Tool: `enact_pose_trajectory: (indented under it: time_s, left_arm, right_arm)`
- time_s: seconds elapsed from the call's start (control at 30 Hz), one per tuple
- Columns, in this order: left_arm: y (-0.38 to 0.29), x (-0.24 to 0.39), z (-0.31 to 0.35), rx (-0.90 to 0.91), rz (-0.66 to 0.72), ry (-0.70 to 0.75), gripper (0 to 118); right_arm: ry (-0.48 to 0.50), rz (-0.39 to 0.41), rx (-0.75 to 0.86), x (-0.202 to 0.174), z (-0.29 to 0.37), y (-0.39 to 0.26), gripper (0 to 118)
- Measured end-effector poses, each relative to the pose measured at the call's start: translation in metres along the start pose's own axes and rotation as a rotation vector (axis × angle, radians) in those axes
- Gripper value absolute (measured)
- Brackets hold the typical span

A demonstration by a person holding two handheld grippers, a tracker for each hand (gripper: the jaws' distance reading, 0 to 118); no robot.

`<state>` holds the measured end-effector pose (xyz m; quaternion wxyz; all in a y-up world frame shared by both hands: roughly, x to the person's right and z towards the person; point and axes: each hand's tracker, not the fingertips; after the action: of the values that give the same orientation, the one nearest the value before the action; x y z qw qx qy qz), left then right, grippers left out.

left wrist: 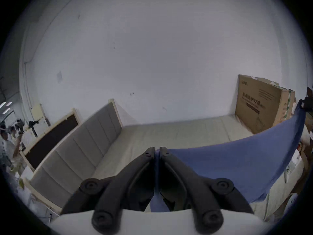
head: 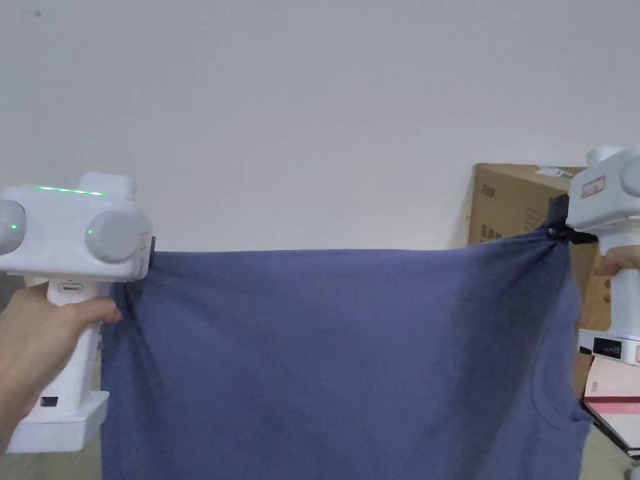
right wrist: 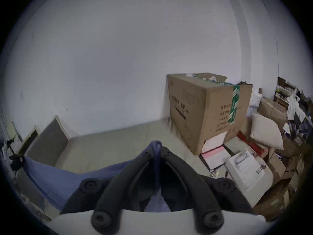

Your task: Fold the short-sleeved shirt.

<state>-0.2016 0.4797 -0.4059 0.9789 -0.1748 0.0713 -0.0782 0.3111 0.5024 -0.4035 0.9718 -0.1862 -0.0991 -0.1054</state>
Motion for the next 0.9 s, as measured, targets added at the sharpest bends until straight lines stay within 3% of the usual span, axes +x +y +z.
enact_pose_trajectory:
  time_s: [0.23, 0.37, 0.53, 0.67, 0.7, 0.9]
  left_arm:
    - [0.06, -0.018, -0.02, 0.046, 0.142, 0.028, 4]
    - [0.102, -0.028, -0.04, 0.091, 0.173, 0.076, 4]
    - [0.153, -0.053, -0.084, 0.126, 0.277, 0.073, 4]
    - [0.194, -0.057, -0.121, 0.169, 0.228, 0.117, 4]
    - [0.203, -0.058, -0.128, 0.202, 0.261, 0.116, 4]
    - [0.238, -0.061, -0.152, 0.28, 0.242, 0.145, 4]
  right_arm:
    - [-0.018, -0.014, 0.06, -0.031, -0.018, 0.052, 5]
    - [0.069, -0.124, 0.134, -0.051, -0.031, 0.094, 5]
    - [0.073, -0.09, 0.173, -0.084, -0.063, 0.149, 5]
    - [0.043, 0.001, 0.305, -0.119, -0.087, 0.185, 5]
    - [0.027, -0.027, 0.339, -0.126, -0.09, 0.191, 5]
    - [0.021, 0.016, 0.368, -0.156, -0.115, 0.224, 5]
